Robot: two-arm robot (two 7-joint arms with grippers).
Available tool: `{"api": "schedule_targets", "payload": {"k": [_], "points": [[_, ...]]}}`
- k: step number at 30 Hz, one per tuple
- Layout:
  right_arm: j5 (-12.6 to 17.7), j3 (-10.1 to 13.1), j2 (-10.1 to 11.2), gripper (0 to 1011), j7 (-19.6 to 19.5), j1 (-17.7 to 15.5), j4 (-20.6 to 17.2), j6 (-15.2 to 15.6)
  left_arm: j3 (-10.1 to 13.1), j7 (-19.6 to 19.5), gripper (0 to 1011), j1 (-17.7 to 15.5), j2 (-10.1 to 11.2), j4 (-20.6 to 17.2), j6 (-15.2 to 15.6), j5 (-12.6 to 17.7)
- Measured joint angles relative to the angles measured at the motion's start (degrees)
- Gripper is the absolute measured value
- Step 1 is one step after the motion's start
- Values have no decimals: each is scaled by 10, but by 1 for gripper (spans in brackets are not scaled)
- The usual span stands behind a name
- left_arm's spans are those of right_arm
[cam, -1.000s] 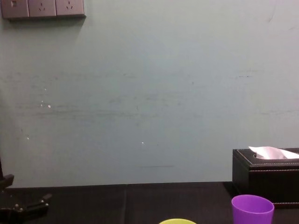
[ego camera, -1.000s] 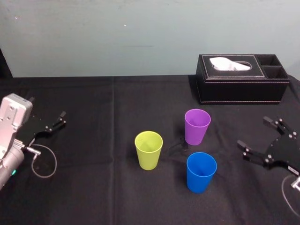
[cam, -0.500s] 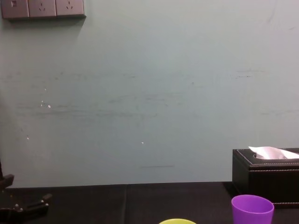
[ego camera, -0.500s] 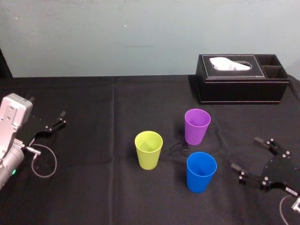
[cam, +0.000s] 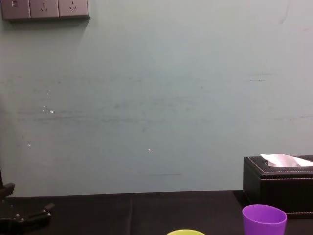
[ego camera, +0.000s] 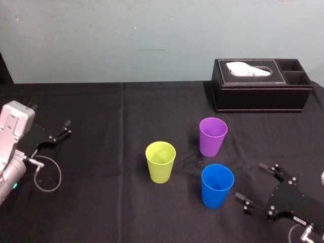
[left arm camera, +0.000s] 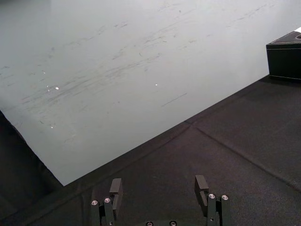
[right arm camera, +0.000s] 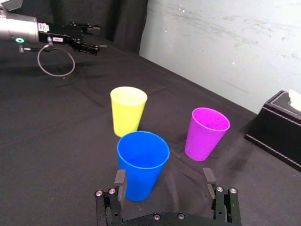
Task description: Stack the three plastic cups sequentially using one hand.
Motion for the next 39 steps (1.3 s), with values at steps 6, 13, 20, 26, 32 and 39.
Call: {"api": "schedule_targets", "payload": {"k": [6,13,20,26,32,39], "points": [[-8,-6,-12,1003,6,2,5,4,0,0,1010,0,0,0,0,0],[-15,-11,-28,1003,14,5,12,9,0,0,1010,0,0,0,0,0],[-19,-12,-43,1003,23,8,20,13,0,0,1010,0,0,0,0,0],[-19,-11,-60,1003,29,9,26,20,0,0,1010,0,0,0,0,0],[-17,-9,-74,1002,35,11,31,28,0,0,1010,0,0,0,0,0],[-15,-6,-88,1003,43,15,38,36,0,0,1010,0,0,0,0,0]]}}
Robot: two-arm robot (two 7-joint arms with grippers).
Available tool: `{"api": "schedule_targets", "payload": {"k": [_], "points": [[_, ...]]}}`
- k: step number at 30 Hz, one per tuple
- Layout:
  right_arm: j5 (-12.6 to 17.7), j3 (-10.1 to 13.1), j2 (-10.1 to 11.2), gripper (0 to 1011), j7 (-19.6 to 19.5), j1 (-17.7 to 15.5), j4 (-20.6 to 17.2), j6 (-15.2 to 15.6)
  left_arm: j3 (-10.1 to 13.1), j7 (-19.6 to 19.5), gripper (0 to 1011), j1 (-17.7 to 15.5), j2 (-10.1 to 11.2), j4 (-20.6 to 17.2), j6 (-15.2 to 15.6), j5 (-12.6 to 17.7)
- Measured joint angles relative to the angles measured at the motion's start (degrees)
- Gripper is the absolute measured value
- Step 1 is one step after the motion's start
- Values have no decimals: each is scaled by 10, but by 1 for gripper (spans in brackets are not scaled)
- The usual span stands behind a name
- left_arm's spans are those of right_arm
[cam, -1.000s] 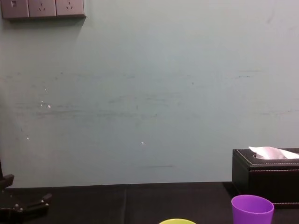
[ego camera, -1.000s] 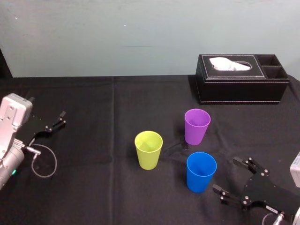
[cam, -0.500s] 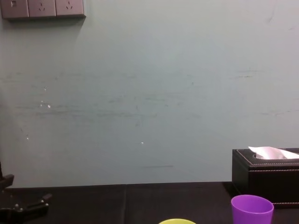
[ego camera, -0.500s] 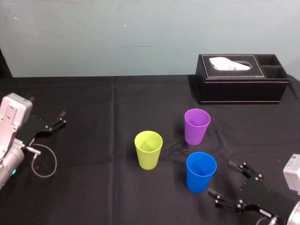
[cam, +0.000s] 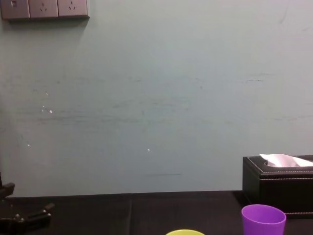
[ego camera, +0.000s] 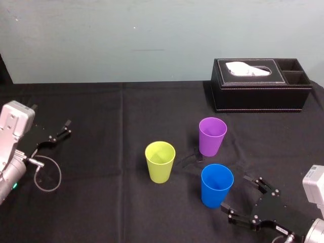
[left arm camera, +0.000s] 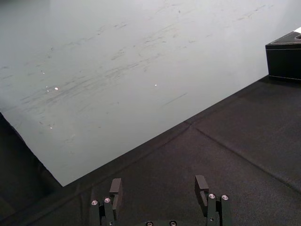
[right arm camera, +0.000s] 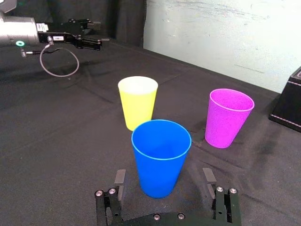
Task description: Stack the three plastic cups sequentially using one hand.
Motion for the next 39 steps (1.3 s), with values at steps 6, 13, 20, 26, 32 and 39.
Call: {"api": "schedule_targets", "payload": {"k": [6,13,20,26,32,39], "points": [[7,3,-8,1003,10,2,3,7,0,0,1010,0,0,0,0,0],[11,2,-12,1003,15,6,6,10,0,0,1010,0,0,0,0,0],[14,1,-16,1003,16,10,7,14,0,0,1010,0,0,0,0,0],[16,-2,-19,1003,17,17,9,18,0,0,1010,0,0,0,0,0],[18,-7,-23,1003,17,25,14,24,0,0,1010,0,0,0,0,0],[19,-13,-25,1003,17,32,18,26,0,0,1010,0,0,0,0,0]]}}
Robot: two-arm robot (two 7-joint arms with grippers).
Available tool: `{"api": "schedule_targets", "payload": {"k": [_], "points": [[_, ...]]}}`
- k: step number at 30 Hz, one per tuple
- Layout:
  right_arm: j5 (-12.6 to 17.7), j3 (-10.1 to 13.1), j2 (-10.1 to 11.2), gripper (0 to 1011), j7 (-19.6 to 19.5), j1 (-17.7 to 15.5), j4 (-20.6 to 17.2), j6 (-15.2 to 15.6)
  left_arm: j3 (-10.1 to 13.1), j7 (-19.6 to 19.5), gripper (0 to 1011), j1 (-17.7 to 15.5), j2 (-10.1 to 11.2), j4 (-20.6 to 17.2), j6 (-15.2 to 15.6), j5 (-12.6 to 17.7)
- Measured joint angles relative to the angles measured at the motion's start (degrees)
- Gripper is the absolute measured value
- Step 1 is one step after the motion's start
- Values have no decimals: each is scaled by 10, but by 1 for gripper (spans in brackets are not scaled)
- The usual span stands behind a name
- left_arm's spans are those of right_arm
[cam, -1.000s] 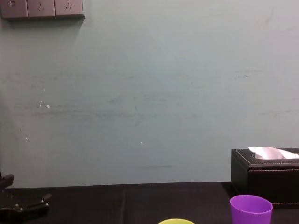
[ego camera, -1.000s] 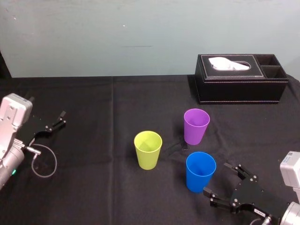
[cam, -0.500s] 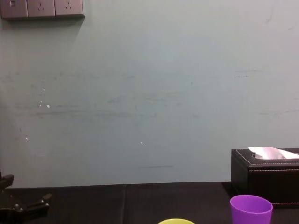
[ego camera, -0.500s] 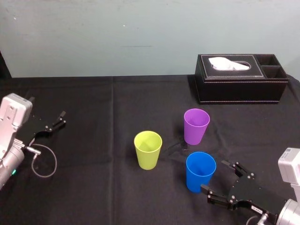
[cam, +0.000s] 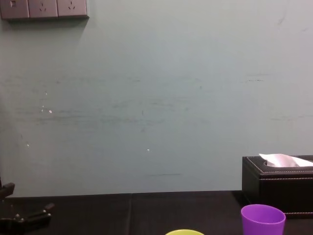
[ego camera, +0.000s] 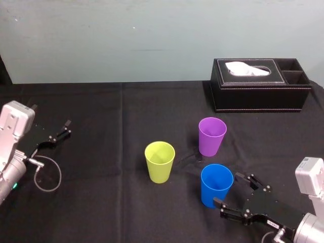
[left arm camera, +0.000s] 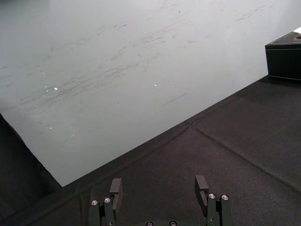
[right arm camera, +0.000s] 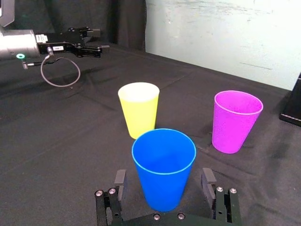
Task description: Stack the three plastic cups sequentially using one hand.
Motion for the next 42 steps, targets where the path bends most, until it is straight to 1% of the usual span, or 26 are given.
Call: {"api": "schedule_targets", "payload": {"k": [21,42], "points": [[-16,-18,-11,1003,-3,29,22,0,0,0,1010,0,0,0,0,0],[-26,-43,-31,1003,-7,67,46,11,0,0,1010,0,0,0,0,0]]}}
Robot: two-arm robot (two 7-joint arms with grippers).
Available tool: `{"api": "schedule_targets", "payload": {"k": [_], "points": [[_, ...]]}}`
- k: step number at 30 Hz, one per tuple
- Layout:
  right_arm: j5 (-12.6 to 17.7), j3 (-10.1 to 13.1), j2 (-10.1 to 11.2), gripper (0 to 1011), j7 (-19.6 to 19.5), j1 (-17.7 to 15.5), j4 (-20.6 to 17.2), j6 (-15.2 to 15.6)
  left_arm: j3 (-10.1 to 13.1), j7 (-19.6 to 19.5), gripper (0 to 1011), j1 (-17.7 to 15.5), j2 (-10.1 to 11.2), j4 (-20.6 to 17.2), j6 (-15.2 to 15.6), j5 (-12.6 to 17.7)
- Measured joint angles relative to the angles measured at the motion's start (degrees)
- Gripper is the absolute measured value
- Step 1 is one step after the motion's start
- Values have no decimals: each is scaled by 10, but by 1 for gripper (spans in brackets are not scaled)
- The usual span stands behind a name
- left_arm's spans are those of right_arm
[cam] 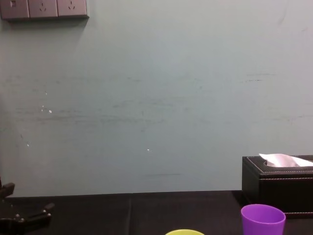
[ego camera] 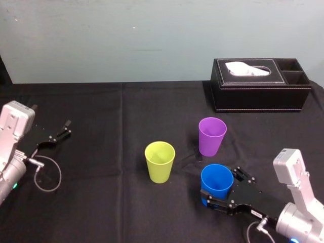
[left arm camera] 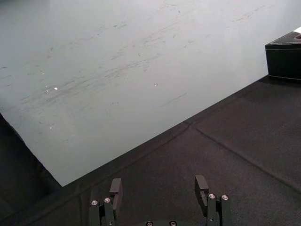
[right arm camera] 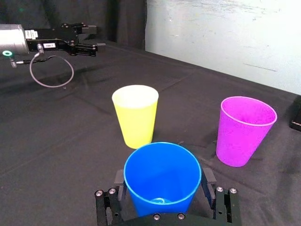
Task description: Stack the three plastic cups sequentially using one hand.
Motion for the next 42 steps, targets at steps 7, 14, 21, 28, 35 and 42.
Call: {"api": "schedule_targets", "payload": {"k": [7,14,21,28,35,42], "points": [[-5,-5,-3,1003,-2,7,3,2,0,0,1010,0,0,0,0,0],[-4,-4,-3,995,-2,5,2,2,0,0,1010,0,0,0,0,0],[-4,-3,-2,864,-2,5,2,2,0,0,1010,0,0,0,0,0],[-3,-3,-2,755,-2,4,2,2,0,0,1010,0,0,0,0,0],[-3,-2,-2,729,-2,4,1,1,0,0,1010,0,0,0,0,0],[-3,-2,-2,729,-2,4,1,1,0,0,1010,0,0,0,0,0]]}}
